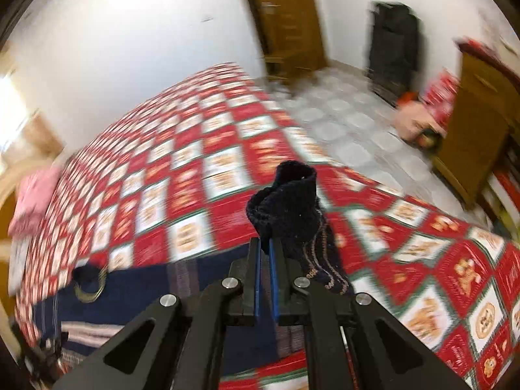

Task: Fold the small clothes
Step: 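Carry the sleeve with the right gripper across the sweater body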

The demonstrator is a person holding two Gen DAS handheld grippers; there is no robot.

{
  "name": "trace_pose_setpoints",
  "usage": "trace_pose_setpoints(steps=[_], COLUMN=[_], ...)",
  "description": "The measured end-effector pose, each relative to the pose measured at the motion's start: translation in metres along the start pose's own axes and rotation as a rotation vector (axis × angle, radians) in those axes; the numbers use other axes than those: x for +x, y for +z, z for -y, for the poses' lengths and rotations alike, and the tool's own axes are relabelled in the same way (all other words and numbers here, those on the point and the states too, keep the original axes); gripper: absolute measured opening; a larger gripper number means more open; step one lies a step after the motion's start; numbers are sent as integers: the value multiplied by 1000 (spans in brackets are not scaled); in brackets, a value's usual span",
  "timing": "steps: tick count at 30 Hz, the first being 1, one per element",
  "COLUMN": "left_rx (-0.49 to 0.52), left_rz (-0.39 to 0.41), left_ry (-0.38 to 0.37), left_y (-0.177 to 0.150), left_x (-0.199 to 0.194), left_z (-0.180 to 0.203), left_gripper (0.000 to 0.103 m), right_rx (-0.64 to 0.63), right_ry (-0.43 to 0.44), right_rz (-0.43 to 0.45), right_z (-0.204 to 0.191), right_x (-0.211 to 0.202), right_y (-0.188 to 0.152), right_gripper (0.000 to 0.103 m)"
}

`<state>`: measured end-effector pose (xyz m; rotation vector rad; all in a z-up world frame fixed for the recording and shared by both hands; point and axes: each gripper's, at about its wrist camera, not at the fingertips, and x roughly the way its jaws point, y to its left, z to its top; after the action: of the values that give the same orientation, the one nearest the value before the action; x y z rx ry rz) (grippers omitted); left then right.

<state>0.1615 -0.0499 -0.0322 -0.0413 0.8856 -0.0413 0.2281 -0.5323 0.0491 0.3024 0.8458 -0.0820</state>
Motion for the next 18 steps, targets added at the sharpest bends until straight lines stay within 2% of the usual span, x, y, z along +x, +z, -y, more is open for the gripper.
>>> trace_pose_setpoints(steps=[3,5,12,13,16,18], left_rx=[-17,-19,-69,-70,-52,-42], left_rz=[21,38,40,42,44,46], left_ry=[0,0,15,22,40,39], left_y=[-2,-4,-10,-12,-17,-21], left_x=[-9,-14,-14,-15,-18,-21], left_z=[-10,-16,-41,-45,-53,-60], left_gripper=[103,103,103,103,103,103], right_rx=[-34,-79,-220,-235,-175,-150], right_ry=[131,230,592,605,613,532], right_rz=[-21,-58,-183,-182,-119,-30], right_z=[-42,-87,-241,-258,-256,-236], right_x=[-12,-8,27,34,33,28], right_y=[-16,-33,-107,-118,-131,-126], right_gripper=[5,5,5,5,5,5])
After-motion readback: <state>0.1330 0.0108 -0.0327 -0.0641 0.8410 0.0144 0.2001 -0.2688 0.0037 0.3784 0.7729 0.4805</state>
